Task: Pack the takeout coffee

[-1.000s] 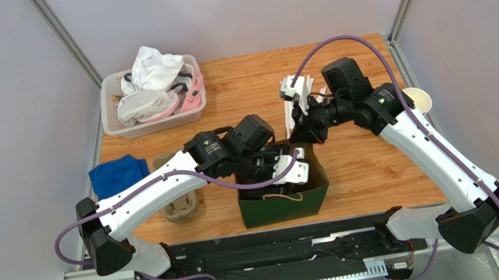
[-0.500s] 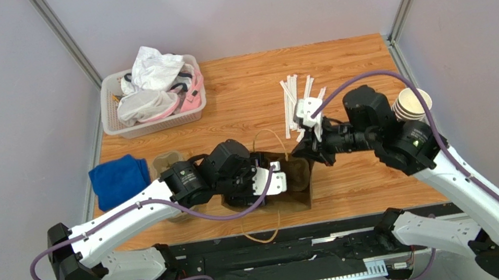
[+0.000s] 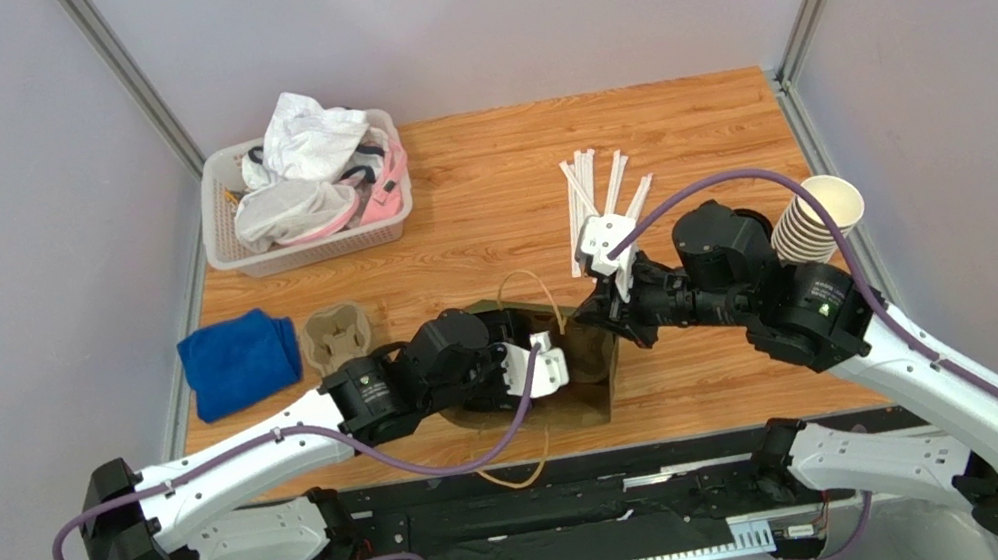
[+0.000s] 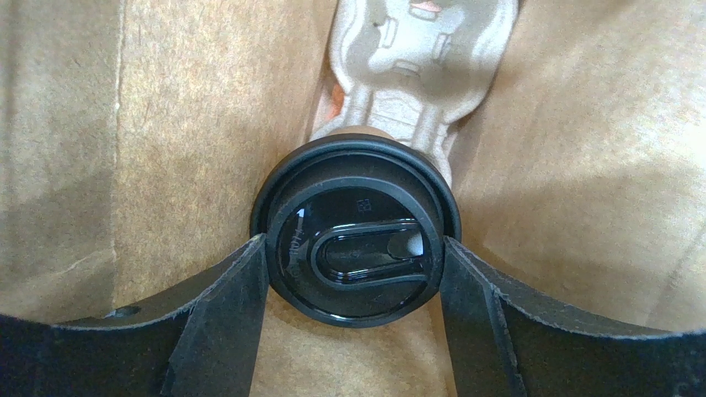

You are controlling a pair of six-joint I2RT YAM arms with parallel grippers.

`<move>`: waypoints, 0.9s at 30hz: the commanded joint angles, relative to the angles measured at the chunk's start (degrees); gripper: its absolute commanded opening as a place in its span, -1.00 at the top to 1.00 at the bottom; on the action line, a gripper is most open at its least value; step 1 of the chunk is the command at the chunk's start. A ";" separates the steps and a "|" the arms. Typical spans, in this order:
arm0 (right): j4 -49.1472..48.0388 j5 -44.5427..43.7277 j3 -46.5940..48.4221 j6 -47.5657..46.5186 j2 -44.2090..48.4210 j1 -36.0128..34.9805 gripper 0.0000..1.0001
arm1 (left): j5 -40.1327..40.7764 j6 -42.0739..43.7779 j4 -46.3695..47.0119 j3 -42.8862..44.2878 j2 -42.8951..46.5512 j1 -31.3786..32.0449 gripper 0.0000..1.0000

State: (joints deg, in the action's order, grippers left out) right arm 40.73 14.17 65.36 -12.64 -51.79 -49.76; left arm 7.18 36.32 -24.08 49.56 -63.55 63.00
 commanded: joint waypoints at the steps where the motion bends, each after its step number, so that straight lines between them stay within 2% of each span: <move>1: -0.57 -1.52 0.29 2.10 0.46 -0.17 1.00 | 4.94 -0.72 6.23 -1.48 0.36 0.19 0.94; 14: -0.04 -0.11 0.64 3.94 -1.03 -0.16 1.00 | 9.08 -0.63 6.94 -3.33 -2.54 0.45 1.00; 27: -0.04 2.79 1.35 4.12 -2.53 -0.16 1.00 | 5.13 -0.55 7.11 -2.28 -7.11 -0.60 1.00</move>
State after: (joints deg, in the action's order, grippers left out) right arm 40.71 15.35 65.39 -9.34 -53.63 -49.76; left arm 14.15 36.34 -18.00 46.57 -68.88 63.31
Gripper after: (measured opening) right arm 0.005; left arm 0.762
